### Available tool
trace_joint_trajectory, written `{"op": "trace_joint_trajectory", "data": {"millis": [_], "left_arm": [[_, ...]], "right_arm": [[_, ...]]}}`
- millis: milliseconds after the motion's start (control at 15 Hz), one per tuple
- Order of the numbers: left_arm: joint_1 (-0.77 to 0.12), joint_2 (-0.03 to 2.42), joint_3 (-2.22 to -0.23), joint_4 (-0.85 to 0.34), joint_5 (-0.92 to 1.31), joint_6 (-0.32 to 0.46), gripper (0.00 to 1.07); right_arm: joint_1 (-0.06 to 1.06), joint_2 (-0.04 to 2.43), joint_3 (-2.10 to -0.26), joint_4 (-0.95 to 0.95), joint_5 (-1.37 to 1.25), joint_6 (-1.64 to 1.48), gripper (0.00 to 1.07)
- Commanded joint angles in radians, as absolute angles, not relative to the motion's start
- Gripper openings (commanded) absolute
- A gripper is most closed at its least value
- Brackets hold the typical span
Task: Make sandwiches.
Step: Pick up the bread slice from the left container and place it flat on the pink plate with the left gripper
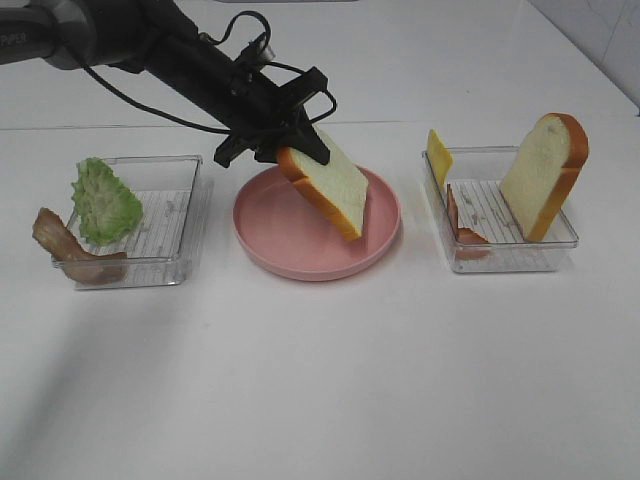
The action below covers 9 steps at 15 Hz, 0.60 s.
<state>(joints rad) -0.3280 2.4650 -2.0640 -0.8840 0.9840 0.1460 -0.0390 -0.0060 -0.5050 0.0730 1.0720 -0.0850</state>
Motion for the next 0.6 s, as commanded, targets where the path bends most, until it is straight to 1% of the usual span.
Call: {"op": "trace_joint_trajectory", "data": {"millis": [67,200,267,400,467,600], "left_arm": [[-0.335,2.485,-2.068,-0.925,0.957,0.151,0.00],[-0.337,2.505,-2.068,-0.946,0.953,0.151,0.01],[-0.339,2.508,-2.068,-0.944,0.952,0.151,0.06],[-0.345,2.509,-2.068,-0.944,0.931,0.161,0.19],[-0.350,2.509,-2.068,-0.949,0.927,0.177,0.30],[-0.354,2.509,-2.068,-0.937,0.925,0.177,0.55]], "right_arm": [[-0.046,-0.017,-0.506,0.072,1.061,-0.085,0.71],[-0.046,-0.017,-0.506,0.072,1.061,-0.085,0.71],[-0.046,-0.017,-0.506,0.072,1.061,-0.085,0.71],[-0.046,-0.017,-0.506,0.072,1.061,-0.085,0.71],[-0.046,-0.017,-0.506,0.072,1.061,-0.085,0.71],[-0.046,-0.017,-0.506,0.072,1.061,-0.085,0.71]]}}
